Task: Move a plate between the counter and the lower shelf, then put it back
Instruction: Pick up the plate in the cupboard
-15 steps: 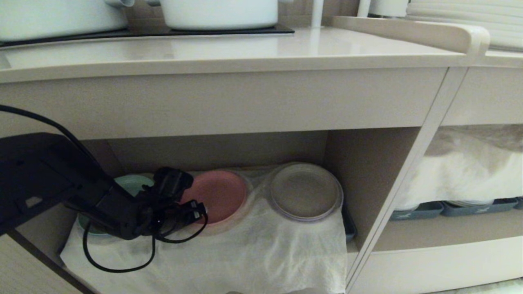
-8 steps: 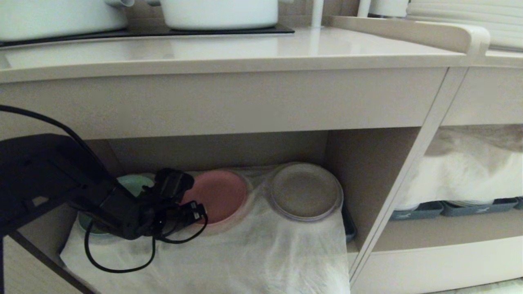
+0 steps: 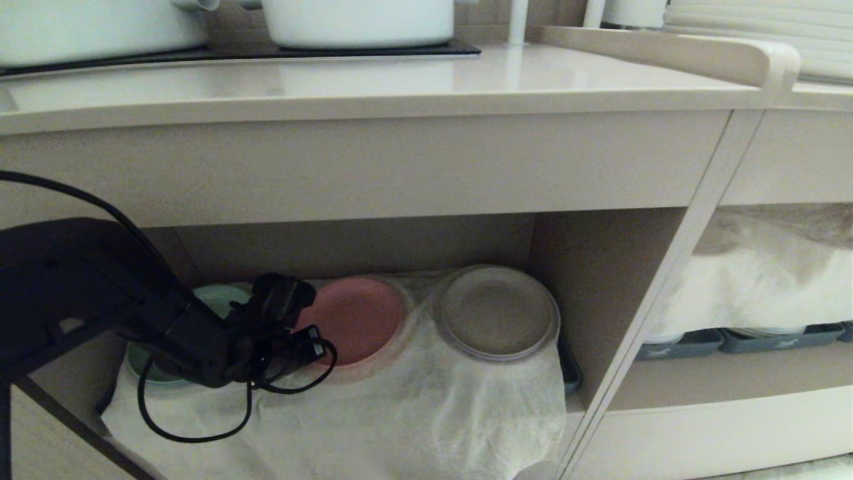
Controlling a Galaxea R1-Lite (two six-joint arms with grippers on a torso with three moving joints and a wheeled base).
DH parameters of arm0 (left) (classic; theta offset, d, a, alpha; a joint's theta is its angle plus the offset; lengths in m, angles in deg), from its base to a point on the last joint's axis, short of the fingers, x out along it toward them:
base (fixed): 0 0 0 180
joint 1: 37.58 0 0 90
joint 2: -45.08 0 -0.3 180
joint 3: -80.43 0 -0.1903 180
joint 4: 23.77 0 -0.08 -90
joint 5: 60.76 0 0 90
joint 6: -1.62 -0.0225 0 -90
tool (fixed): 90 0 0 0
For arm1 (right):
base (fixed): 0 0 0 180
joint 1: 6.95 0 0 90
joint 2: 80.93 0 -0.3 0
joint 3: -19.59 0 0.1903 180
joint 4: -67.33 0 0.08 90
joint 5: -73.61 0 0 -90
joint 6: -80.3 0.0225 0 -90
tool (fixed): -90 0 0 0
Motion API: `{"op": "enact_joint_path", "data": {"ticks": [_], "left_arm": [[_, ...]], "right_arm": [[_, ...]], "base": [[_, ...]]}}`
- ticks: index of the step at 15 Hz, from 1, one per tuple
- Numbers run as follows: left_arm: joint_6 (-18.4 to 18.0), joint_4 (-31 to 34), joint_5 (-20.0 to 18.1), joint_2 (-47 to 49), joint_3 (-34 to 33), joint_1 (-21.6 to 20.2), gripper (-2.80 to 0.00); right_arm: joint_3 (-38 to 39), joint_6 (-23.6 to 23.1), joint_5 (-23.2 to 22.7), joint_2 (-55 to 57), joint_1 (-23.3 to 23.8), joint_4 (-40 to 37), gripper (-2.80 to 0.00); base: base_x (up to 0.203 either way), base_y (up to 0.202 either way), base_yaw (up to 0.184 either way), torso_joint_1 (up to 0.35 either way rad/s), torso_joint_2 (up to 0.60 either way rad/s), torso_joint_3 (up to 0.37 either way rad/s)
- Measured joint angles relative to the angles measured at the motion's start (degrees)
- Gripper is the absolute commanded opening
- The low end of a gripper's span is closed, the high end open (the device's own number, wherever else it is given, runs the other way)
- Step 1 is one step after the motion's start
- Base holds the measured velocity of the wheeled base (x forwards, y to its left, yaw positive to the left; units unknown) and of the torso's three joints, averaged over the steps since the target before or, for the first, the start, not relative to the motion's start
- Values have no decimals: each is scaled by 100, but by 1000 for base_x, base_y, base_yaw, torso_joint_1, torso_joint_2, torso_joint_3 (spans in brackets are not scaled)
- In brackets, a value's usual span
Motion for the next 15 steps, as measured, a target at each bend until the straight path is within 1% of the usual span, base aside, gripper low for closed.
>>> {"op": "enact_joint_path", "data": {"ticks": [4, 15], "left_arm": [[1, -46, 8, -5, 6, 11, -280], [-3, 50, 201, -107, -81, 13, -280]], "right_arm": [[0, 2, -1, 0, -1, 0, -280], [0, 2, 2, 0, -4, -2, -280]], "base": [[0, 0, 0, 0, 0, 0], [0, 0, 0, 0, 0, 0]]}}
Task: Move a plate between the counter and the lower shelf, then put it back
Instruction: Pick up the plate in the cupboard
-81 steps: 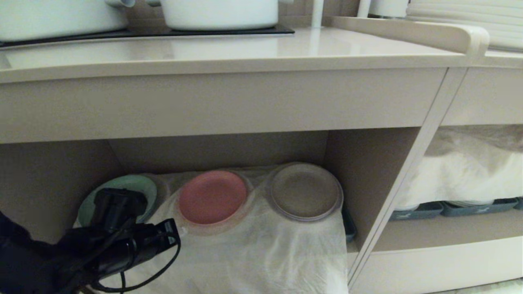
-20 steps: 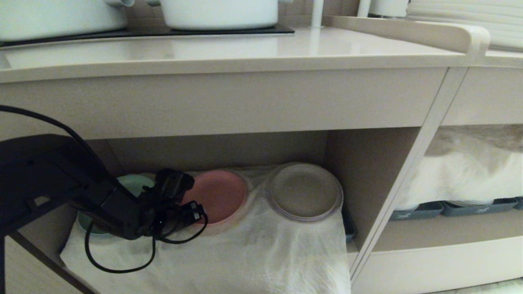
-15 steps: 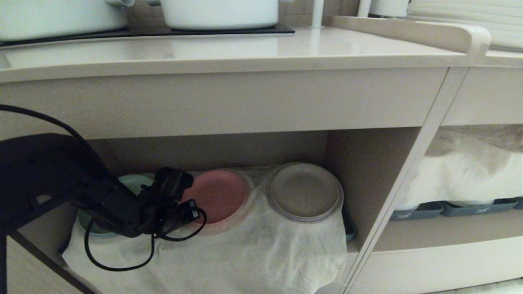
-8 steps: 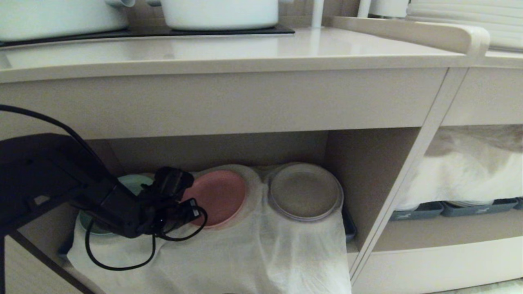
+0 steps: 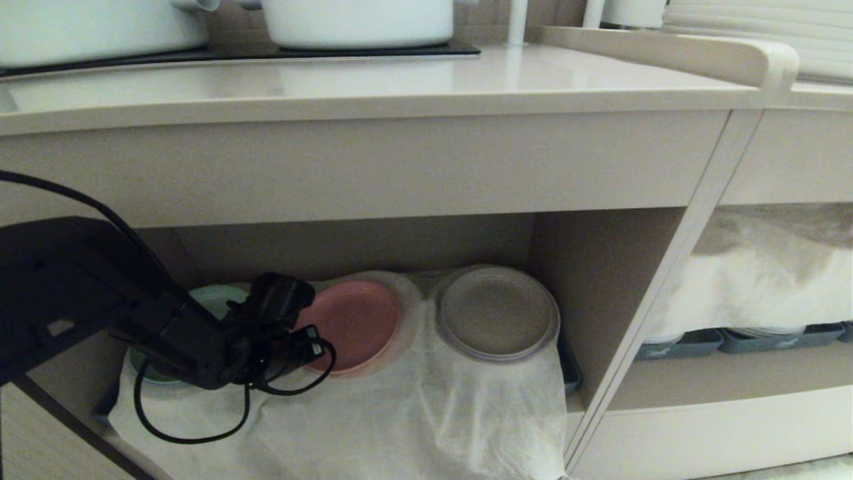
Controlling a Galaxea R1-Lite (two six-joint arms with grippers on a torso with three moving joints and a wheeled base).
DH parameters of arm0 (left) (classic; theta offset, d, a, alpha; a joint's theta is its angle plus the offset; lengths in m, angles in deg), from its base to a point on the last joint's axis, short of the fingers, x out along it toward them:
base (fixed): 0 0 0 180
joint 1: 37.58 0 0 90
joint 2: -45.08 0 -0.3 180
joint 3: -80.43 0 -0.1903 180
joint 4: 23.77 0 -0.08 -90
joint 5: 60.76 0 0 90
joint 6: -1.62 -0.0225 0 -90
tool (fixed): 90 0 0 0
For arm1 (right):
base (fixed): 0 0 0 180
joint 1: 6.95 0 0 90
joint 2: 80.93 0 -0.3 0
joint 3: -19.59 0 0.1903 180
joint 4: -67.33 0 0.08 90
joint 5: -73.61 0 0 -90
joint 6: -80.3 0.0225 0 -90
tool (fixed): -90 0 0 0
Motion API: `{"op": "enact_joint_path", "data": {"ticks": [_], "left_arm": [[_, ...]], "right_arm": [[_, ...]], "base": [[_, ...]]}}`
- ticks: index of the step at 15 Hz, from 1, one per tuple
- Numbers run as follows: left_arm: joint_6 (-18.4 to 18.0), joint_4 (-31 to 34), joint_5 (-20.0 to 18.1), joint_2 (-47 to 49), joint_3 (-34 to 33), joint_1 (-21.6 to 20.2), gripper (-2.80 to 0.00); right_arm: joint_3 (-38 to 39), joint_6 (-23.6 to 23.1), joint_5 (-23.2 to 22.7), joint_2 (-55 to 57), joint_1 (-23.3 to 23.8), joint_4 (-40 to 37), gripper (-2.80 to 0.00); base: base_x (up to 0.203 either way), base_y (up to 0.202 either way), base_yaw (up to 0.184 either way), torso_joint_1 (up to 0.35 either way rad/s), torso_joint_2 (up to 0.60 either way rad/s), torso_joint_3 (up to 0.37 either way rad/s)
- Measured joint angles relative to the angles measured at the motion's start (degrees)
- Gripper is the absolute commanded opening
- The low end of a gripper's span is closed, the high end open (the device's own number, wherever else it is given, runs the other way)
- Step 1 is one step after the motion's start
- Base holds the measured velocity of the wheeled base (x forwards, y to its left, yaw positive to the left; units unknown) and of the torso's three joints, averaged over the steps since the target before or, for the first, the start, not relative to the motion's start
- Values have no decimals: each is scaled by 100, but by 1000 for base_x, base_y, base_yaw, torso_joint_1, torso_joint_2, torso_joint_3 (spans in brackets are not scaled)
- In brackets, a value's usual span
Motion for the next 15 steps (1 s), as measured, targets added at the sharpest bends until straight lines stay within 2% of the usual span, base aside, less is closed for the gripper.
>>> {"op": "enact_joint_path", "data": {"ticks": [10, 15], "left_arm": [[85, -39, -6, -495, -426, -2, -280], [457, -44, -24, -685, -652, -2, -280]], "right_arm": [[0, -3, -1, 0, 0, 1, -280], [0, -1, 0, 0, 2, 2, -280]], "base": [[0, 0, 0, 0, 0, 0], [0, 0, 0, 0, 0, 0]]}}
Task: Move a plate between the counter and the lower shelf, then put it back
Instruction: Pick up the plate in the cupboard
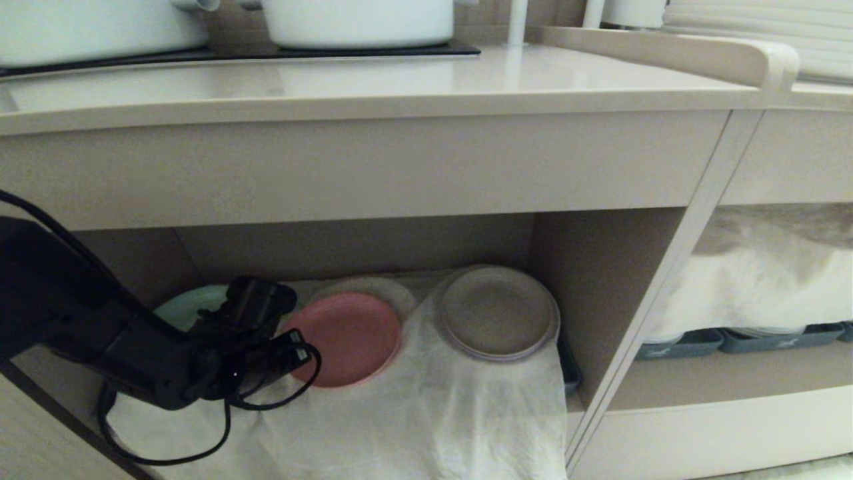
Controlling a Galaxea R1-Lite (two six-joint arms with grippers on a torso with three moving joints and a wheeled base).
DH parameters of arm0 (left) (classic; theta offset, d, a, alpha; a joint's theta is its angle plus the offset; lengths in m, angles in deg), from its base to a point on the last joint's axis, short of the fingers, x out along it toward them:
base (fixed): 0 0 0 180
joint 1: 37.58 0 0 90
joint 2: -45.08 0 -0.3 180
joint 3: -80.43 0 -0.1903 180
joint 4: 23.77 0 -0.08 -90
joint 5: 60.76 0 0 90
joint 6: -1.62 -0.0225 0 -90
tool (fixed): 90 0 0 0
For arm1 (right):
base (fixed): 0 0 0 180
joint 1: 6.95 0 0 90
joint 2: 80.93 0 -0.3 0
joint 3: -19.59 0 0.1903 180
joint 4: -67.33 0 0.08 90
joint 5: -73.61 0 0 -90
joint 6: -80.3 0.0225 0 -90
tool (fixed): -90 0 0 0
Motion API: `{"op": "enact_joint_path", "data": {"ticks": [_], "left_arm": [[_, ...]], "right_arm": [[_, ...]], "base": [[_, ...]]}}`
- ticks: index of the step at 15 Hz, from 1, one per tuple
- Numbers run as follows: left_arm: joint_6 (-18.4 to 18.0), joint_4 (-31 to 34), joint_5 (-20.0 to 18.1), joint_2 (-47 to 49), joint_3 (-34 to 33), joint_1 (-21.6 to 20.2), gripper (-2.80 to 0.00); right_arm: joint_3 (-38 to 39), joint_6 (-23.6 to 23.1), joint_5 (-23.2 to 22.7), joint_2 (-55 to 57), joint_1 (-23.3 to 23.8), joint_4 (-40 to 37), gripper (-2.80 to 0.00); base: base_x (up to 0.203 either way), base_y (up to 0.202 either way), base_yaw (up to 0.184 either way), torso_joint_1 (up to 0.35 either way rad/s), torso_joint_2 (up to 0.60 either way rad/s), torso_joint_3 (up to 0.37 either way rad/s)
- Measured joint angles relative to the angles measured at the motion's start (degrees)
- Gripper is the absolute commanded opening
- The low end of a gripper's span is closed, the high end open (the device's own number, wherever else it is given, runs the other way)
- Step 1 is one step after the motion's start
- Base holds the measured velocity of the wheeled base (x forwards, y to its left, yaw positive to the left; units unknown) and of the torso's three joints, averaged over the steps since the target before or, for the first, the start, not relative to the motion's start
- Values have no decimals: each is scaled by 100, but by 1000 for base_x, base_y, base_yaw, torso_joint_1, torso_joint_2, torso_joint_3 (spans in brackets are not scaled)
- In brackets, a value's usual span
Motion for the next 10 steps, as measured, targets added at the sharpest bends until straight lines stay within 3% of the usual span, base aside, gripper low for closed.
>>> {"op": "enact_joint_path", "data": {"ticks": [5, 10], "left_arm": [[356, 9, -28, -113, -167, 0, -280], [486, 13, -62, -300, -374, 0, -280]], "right_arm": [[0, 0, 0, 0, 0, 0, -280], [0, -1, 0, 0, -2, 0, -280]], "base": [[0, 0, 0, 0, 0, 0], [0, 0, 0, 0, 0, 0]]}}
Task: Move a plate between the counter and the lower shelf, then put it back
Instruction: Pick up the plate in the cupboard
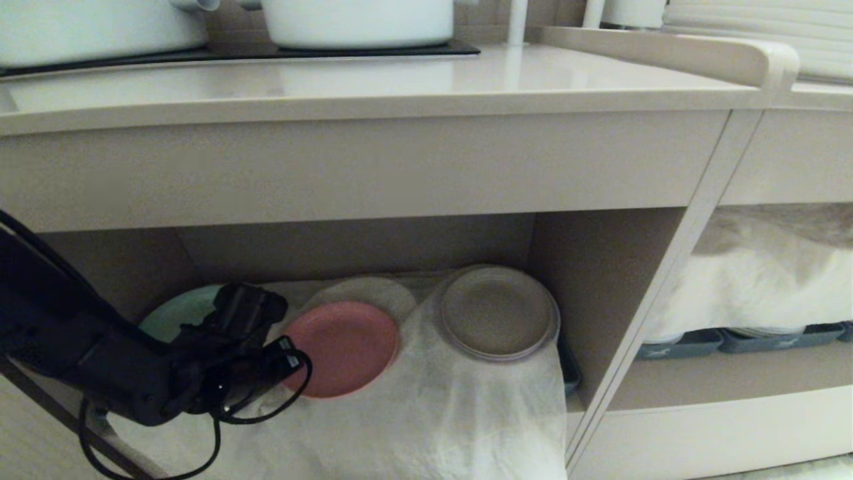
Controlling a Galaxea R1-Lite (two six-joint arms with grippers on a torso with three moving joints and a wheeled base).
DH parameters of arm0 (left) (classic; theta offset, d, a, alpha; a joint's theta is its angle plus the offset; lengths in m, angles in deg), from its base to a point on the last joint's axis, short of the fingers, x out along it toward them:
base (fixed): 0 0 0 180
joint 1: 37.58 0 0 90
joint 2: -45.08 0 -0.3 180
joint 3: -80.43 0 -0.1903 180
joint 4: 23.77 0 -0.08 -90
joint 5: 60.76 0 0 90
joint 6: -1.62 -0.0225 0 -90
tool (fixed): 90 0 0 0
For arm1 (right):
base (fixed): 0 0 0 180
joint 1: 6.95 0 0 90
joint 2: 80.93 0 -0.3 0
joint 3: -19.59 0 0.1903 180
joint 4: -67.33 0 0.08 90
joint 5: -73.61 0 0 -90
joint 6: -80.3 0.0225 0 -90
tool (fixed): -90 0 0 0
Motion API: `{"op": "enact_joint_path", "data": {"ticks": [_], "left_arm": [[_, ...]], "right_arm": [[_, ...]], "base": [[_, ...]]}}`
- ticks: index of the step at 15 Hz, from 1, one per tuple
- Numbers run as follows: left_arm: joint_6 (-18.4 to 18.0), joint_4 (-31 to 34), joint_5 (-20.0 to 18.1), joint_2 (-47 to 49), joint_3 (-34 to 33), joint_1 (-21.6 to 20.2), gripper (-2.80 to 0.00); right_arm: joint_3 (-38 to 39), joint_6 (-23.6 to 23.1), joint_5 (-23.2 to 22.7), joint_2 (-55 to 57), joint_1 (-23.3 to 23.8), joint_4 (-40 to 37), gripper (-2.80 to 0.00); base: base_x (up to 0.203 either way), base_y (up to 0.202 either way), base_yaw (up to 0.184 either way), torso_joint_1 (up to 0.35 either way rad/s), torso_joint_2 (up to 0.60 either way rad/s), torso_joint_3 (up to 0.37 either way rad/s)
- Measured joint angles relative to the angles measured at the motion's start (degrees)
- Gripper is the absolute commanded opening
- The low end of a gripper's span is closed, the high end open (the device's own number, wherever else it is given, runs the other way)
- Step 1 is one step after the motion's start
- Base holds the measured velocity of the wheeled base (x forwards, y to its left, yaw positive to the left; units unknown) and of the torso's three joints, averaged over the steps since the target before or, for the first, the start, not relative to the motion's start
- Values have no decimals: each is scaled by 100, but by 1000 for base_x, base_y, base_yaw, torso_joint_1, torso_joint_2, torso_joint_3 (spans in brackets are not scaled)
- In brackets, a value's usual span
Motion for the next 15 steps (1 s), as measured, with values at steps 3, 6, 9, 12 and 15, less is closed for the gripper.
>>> {"op": "enact_joint_path", "data": {"ticks": [3, 6, 9, 12, 15], "left_arm": [[0, -2, -58, -189, -217, 4, -280], [-6, 7, -79, -431, -459, 9, -280], [-4, 7, -86, -704, -702, 15, -280], [-1, -4, -96, -991, -989, 22, -280], [2, -10, -102, -1302, -1316, 41, -280]], "right_arm": [[0, -1, 0, 0, 2, 0, -280], [0, 1, 0, 0, 2, 0, -280], [0, -1, -2, 0, 0, -1, -280], [0, 1, 0, 0, 0, 0, -280], [0, 1, -2, 0, 0, 0, -280]], "base": [[0, 0, 0, 0, 0, 0], [0, 0, 0, 0, 0, 0], [0, 0, 0, 0, 0, 0], [0, 0, 0, 0, 0, 0], [0, 0, 0, 0, 0, 0]]}}
